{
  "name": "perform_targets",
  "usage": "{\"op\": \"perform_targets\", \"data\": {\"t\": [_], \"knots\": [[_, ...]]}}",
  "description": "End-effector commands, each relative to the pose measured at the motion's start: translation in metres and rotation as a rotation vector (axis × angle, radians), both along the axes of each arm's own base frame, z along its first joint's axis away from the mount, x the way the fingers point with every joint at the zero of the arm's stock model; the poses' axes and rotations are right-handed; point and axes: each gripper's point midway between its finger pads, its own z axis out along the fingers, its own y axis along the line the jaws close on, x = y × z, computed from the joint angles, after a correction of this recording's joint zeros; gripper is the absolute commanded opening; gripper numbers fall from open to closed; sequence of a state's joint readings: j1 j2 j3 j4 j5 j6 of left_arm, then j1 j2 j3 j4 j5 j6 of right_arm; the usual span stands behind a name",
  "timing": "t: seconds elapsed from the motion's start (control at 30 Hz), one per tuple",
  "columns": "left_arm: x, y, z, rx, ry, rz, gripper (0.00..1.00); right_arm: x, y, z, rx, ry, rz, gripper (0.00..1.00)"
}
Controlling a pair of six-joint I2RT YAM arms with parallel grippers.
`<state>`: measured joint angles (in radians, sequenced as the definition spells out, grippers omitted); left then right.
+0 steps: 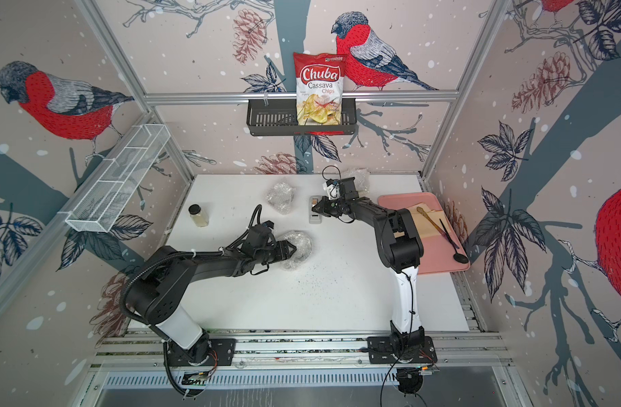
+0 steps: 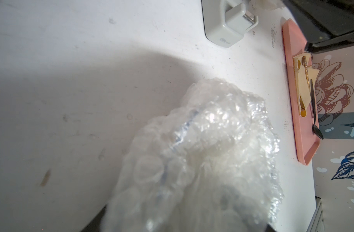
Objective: Wrap bowls in bubble wrap
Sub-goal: Tear off the tape using the Tape Cutter.
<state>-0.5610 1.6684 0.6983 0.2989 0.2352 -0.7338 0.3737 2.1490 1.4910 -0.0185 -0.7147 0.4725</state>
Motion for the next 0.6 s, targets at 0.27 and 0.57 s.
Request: {"op": "perform_targets", "data": {"t": [0.27,0.57], "knots": [[0.000,0.006,-0.005,0.029,0.008,0.019,0.70,-0.042,-0.004,0.020,0.059,0.023,0.058,0.06],[0.002,0.004,-0.008,0.030,0.013,0.013,0.70,-0.077,-0.010,-0.003,0.048,0.080,0.082,0.06]]}}
